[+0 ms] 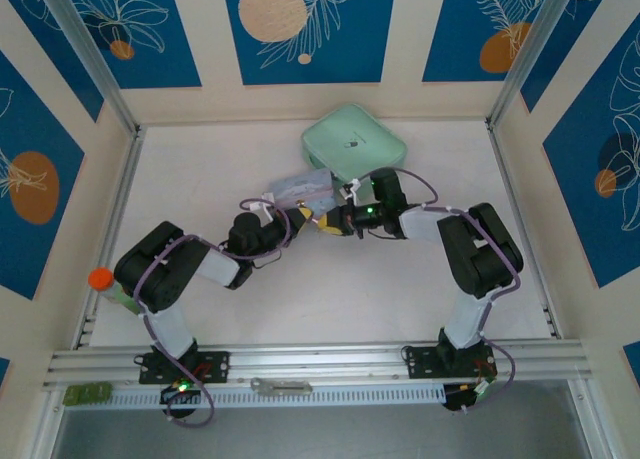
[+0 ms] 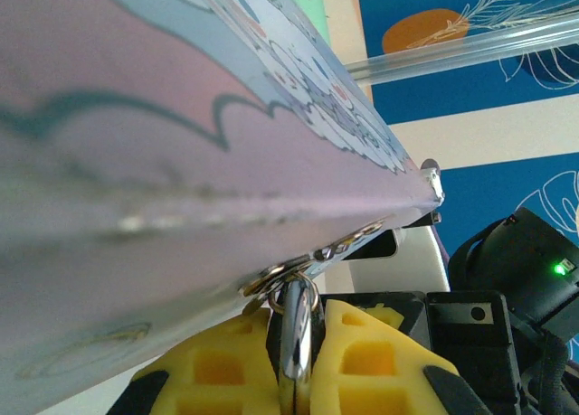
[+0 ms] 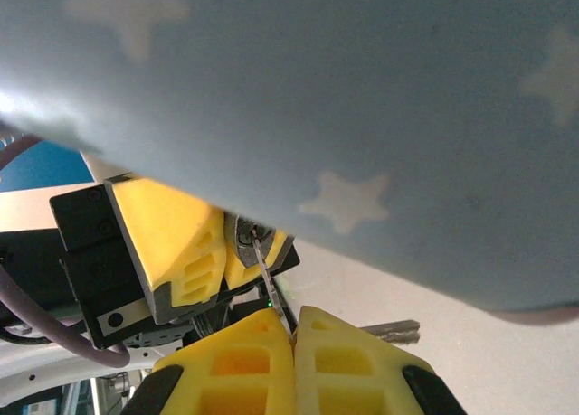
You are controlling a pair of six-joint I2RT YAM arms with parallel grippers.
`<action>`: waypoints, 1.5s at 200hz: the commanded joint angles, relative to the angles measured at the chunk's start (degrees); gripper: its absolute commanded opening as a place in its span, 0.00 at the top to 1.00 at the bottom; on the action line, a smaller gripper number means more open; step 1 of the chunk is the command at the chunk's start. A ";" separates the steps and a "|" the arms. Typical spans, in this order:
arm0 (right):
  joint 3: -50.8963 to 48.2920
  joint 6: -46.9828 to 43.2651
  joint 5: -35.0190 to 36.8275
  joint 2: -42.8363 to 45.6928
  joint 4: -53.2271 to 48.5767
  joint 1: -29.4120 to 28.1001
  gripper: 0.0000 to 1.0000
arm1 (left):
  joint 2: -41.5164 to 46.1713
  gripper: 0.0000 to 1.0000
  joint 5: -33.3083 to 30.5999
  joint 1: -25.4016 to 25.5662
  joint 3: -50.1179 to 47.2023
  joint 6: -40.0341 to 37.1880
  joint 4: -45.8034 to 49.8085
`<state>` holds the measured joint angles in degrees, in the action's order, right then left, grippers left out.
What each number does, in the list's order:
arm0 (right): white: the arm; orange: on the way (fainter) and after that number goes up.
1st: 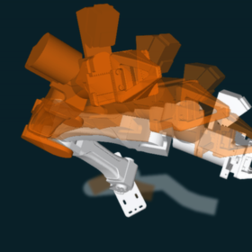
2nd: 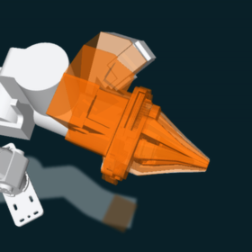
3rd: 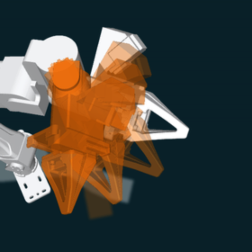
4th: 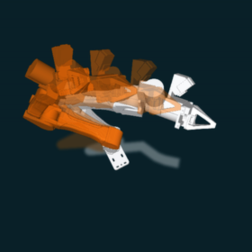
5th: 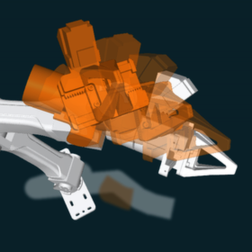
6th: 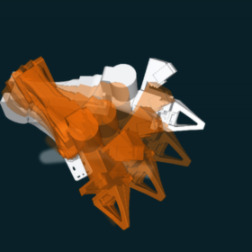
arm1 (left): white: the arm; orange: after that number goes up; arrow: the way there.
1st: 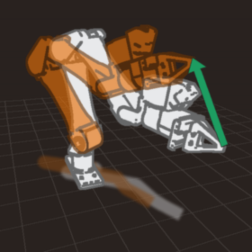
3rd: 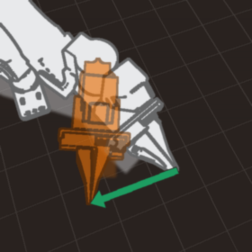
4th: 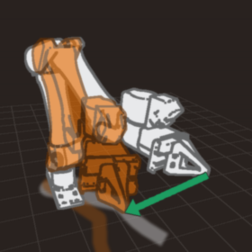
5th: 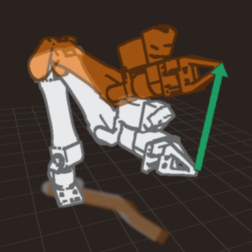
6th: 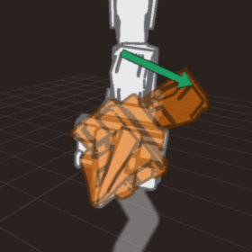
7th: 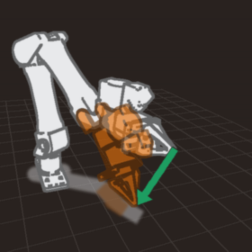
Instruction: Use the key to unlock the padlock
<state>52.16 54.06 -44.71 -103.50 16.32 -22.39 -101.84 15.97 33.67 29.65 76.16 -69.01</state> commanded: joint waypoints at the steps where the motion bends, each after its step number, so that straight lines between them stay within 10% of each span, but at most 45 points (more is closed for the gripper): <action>1: 6.25 -0.56 7.60 -1.53 2.04 0.24 1.00 | 1.85 1.00 18.00 7.64 0.81 -0.78 -5.61; 160: 2.45 -13.11 9.87 0.85 10.16 -1.96 1.00 | 4.68 1.00 20.25 8.33 1.32 0.84 -3.87; 300: -4.06 27.17 0.61 -2.21 30.44 -0.94 1.00 | 1.23 1.00 23.82 7.63 2.38 -6.82 -11.67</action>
<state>47.79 66.54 -47.81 -103.85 31.75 -22.46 -101.56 18.68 34.96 29.74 74.81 -71.55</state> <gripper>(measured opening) 0.051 0.092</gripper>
